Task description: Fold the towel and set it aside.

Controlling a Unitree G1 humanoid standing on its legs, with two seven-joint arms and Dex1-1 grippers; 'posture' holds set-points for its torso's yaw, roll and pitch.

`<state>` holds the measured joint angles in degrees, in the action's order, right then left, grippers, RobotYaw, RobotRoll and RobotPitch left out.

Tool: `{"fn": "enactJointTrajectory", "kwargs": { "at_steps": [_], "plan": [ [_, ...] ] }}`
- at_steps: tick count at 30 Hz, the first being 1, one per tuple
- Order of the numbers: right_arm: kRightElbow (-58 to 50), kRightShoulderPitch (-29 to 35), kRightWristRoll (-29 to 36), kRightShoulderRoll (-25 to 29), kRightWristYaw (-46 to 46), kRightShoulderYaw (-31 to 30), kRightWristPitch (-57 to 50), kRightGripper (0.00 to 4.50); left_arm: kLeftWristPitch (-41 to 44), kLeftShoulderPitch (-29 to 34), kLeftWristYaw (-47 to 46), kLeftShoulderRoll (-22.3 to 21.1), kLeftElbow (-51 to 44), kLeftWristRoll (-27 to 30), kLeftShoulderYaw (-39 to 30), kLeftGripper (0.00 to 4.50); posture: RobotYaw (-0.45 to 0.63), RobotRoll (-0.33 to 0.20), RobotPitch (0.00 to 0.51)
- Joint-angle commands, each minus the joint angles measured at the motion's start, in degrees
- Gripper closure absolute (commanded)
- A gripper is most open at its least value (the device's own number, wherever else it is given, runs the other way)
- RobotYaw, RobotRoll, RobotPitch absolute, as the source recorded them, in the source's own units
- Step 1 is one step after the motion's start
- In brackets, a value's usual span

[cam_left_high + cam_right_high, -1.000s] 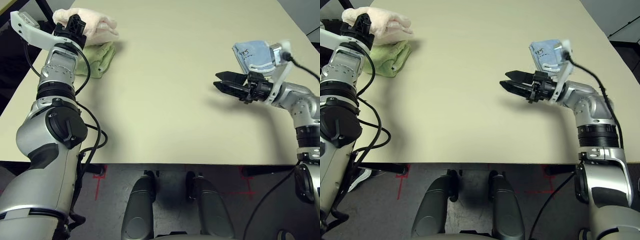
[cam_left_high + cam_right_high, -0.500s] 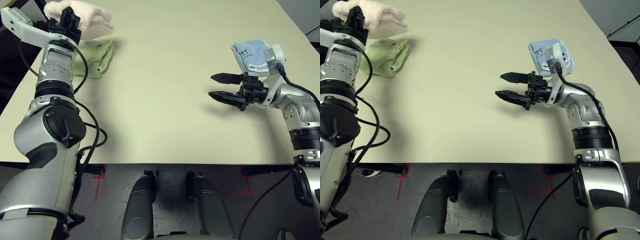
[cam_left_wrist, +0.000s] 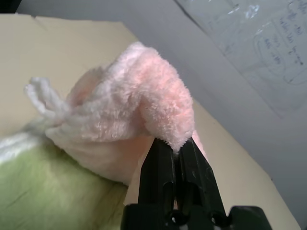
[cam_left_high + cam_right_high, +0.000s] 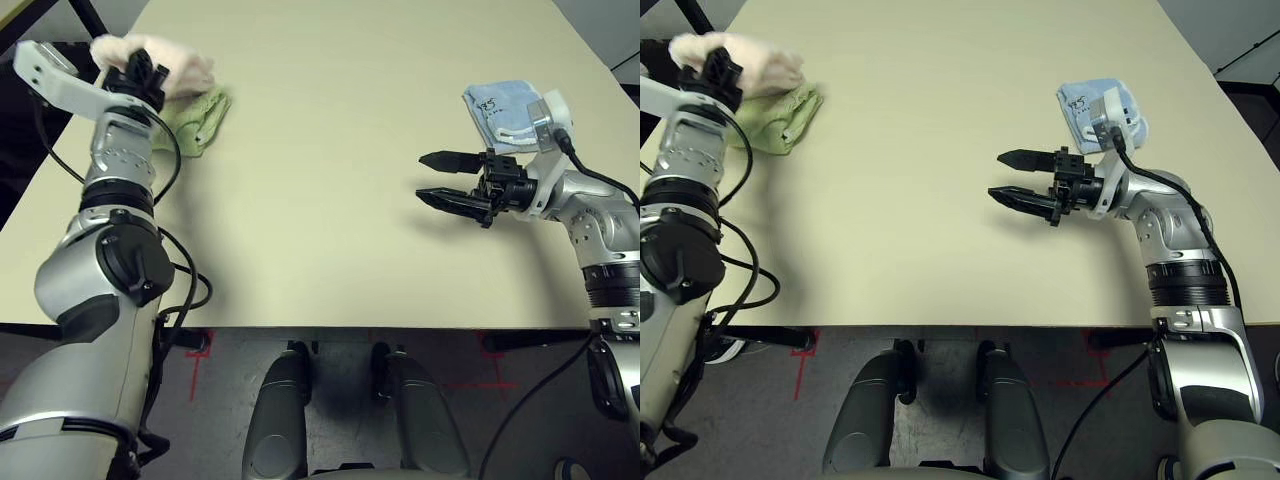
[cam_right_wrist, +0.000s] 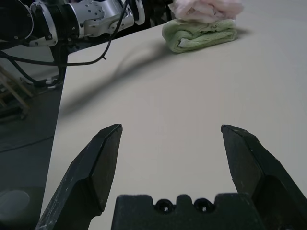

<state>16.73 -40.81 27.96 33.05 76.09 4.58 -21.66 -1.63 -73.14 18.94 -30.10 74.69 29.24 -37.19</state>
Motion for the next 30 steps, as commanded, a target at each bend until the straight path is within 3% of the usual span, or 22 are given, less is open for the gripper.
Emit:
{"fn": "enactJointTrajectory", "kwargs": {
  "at_steps": [1, 6, 17, 27, 30],
  "plan": [
    [-2.30, 1.28, 0.92, 0.60, -0.40, 0.14, -1.13, 0.00, 0.03, 0.57, -1.62, -0.09, 0.28, -0.33, -0.23, 4.48, -0.12, 0.000, 0.230],
    [-2.93, 1.04, 1.29, 0.65, -0.82, 0.20, -1.72, 0.00, 2.49, 0.94, -5.28, -0.41, 0.39, -0.23, -0.40, 4.48, -0.12, 0.000, 0.227],
    [-1.48, -0.32, 0.93, -0.98, -0.78, -0.96, -0.73, 0.00, 20.49, 3.76, -13.12, -3.47, -3.28, -1.73, 2.90, 4.48, -0.07, 0.000, 0.229],
    [-1.80, -0.13, 0.93, -0.93, -0.65, -1.22, -0.51, 0.00, 25.18, 6.40, -17.94, -8.02, -7.88, -0.08, 0.94, 4.48, -0.06, 0.000, 0.226],
    [-1.75, -0.11, 0.87, -0.86, -0.67, -1.22, -0.51, 0.00, 26.63, 6.44, -17.85, -9.40, -9.57, 0.17, 0.92, 3.80, -0.06, 0.000, 0.225]
  ]
}}
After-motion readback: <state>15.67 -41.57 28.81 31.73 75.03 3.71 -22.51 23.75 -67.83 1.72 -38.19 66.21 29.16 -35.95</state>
